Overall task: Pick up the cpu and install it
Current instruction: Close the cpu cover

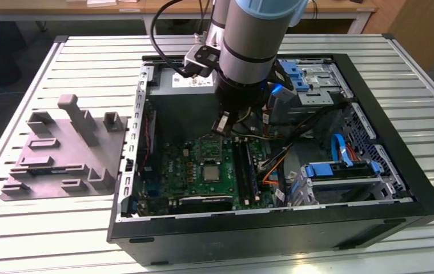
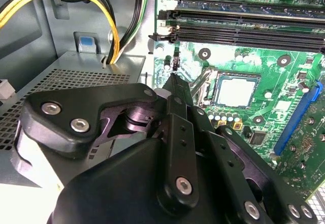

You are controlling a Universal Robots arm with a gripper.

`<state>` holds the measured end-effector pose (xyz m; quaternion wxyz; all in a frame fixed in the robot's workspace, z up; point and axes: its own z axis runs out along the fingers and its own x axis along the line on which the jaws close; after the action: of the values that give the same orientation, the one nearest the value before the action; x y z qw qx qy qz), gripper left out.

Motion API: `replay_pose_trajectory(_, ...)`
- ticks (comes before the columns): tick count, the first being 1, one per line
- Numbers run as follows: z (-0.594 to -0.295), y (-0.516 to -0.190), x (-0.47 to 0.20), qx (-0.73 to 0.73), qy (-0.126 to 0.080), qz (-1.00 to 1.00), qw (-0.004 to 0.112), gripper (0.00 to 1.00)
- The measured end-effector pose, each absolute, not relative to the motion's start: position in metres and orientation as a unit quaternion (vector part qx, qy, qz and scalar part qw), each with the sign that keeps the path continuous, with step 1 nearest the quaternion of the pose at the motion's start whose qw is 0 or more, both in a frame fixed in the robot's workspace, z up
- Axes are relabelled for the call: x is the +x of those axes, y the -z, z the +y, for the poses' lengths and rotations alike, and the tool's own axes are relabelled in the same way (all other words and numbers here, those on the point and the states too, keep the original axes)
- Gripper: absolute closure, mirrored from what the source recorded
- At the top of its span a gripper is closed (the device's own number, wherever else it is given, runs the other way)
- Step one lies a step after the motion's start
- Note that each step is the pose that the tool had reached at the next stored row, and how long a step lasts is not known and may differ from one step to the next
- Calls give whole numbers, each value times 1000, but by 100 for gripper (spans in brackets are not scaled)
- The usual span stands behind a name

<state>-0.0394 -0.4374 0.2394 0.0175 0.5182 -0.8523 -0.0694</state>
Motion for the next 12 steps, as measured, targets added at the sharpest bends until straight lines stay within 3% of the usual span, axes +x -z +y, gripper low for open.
replay_pose_trajectory(12,-437,-243,-39,521,69,-851,18,89)
